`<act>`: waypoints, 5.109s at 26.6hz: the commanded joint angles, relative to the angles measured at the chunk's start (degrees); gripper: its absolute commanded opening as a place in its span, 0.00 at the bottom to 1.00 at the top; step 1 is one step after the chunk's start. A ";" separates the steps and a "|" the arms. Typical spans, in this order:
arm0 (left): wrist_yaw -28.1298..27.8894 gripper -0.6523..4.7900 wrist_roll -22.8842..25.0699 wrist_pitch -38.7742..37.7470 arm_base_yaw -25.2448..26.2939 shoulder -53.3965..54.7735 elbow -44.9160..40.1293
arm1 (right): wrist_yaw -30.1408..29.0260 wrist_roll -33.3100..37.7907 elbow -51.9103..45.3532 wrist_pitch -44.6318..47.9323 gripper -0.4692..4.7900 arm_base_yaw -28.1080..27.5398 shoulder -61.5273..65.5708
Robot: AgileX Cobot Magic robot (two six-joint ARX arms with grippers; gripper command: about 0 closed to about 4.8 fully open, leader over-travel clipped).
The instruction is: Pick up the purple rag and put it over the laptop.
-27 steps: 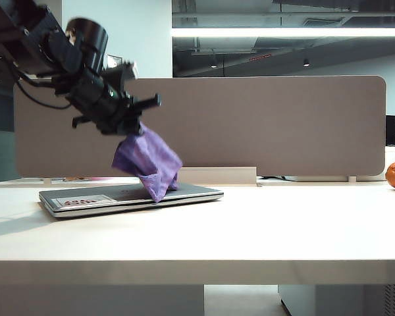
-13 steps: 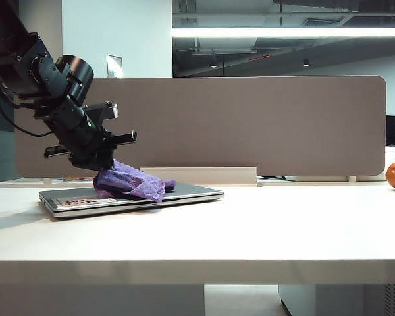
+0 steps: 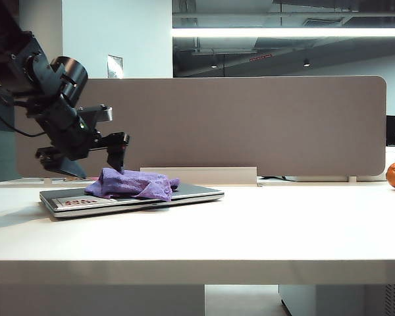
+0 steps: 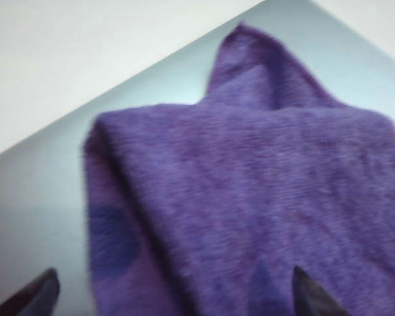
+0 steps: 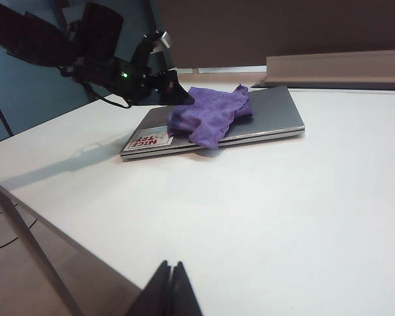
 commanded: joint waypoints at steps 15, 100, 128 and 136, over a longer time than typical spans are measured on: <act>-0.72 0.14 0.20 -17.84 1.70 -18.58 0.13 | 14.88 -0.50 -0.17 0.13 0.13 -0.02 -0.09; -0.04 0.11 -1.53 -8.02 8.57 -114.05 -72.19 | 36.00 -3.65 -0.17 0.13 0.13 -0.04 -0.09; 0.13 0.11 -0.39 -0.85 8.55 -115.23 -77.90 | 36.00 -3.63 -0.17 0.13 0.13 -0.04 -0.09; 0.15 0.11 -0.39 -0.79 8.57 -115.23 -77.90 | 36.00 -3.65 -0.17 0.13 0.13 -0.04 -0.09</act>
